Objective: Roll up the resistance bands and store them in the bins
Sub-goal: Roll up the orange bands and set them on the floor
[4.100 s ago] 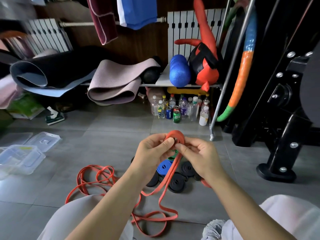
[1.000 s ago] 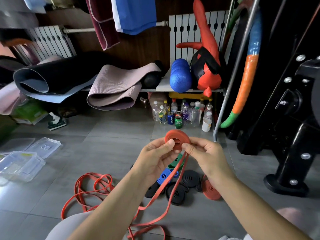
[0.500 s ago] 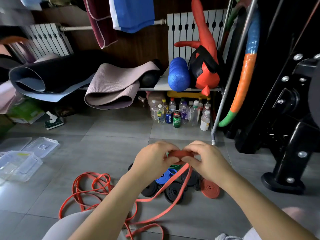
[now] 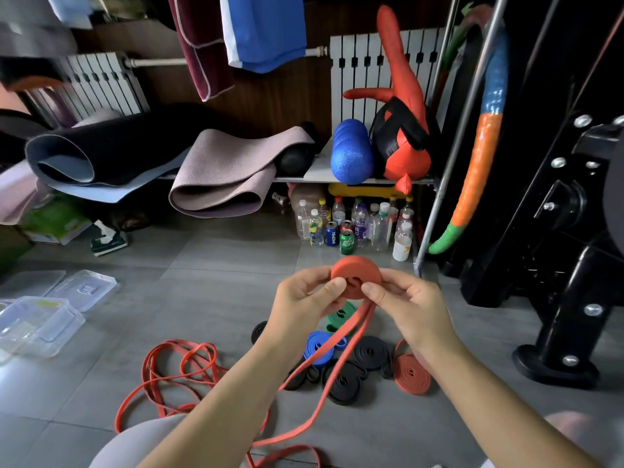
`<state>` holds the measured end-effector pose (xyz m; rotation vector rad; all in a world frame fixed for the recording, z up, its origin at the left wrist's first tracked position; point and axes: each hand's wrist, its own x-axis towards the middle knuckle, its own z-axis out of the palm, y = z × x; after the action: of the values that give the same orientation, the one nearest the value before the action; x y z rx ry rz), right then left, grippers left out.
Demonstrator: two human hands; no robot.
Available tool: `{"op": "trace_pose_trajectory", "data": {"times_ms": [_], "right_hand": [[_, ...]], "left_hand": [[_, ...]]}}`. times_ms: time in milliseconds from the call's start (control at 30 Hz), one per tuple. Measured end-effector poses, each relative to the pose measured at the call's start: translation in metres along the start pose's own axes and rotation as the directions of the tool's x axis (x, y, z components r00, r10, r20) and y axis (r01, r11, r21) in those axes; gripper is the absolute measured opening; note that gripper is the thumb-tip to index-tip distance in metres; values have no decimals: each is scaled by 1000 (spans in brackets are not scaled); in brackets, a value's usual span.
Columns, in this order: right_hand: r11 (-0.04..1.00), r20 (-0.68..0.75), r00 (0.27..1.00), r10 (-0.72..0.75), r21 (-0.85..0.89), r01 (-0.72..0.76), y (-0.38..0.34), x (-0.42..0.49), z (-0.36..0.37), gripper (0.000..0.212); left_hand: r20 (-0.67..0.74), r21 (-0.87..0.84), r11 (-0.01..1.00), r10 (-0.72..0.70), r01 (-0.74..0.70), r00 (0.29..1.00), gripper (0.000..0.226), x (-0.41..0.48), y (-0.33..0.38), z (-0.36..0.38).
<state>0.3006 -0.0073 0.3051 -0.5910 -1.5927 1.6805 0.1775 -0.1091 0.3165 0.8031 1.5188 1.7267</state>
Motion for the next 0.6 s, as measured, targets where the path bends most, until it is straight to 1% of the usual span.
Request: {"op": "trace_pose_trajectory", "data": {"times_ms": [33, 67, 100, 133, 167, 200, 233, 267, 300, 333, 367, 433, 500, 533, 600], "right_hand": [[1000, -13, 1000, -2, 4, 2, 0, 1, 0, 20], [1000, -8, 1000, -12, -28, 12, -1, 1, -1, 22], [995, 24, 999, -34, -95, 36, -2, 2, -2, 24], [981, 73, 996, -56, -179, 69, -3, 3, -3, 27], [960, 118, 991, -70, -263, 99, -3, 3, -4, 32], [938, 145, 987, -70, -327, 115, -4, 3, -5, 34], [925, 165, 984, -63, -360, 120, -3, 3, -5, 34], [923, 182, 982, -49, -368, 115, -3, 2, -4, 33], [925, 193, 980, -40, -364, 109, -2, 2, -4, 33], [930, 187, 982, -35, -354, 100, -2, 2, -3, 32], [936, 170, 985, -38, -339, 95, -2, 3, -3, 33], [952, 138, 990, -38, -297, 77, -5, 6, -6, 32], [973, 123, 992, -18, -228, 46, -7, 8, -6, 27], [984, 113, 994, -5, -175, 25, -7, 8, -5, 25], [998, 83, 996, 22, -65, -17, -4, 7, -1, 24]], "left_hand": [[12, -13, 999, -33, 33, 999, 14, -1, -1, 2], [23, 41, 998, -38, 37, 999, 16, -1, -1, 2], [27, 182, 983, 5, -10, 1000, 20, 0, 0, 0], [40, 384, 917, 104, -111, 994, 29, 1, 1, -3], [89, 575, 786, 216, -227, 972, 38, 1, 2, -6], [180, 691, 637, 305, -341, 935, 45, 1, 2, -9], [283, 733, 522, 351, -437, 893, 48, 1, 1, -10], [360, 733, 458, 366, -503, 858, 49, 0, -2, -10], [395, 721, 437, 380, -538, 837, 47, 0, -5, -10], [386, 705, 456, 396, -543, 833, 44, 0, -6, -11], [341, 681, 512, 412, -524, 845, 43, 1, -6, -10], [189, 590, 684, 400, -430, 897, 48, 2, -4, -6], [44, 402, 860, 324, -314, 945, 55, 3, 0, -1], [-4, 299, 911, 298, -284, 954, 55, 3, 2, 0], [-69, 136, 953, 282, -272, 957, 49, 4, 5, 2]]}}
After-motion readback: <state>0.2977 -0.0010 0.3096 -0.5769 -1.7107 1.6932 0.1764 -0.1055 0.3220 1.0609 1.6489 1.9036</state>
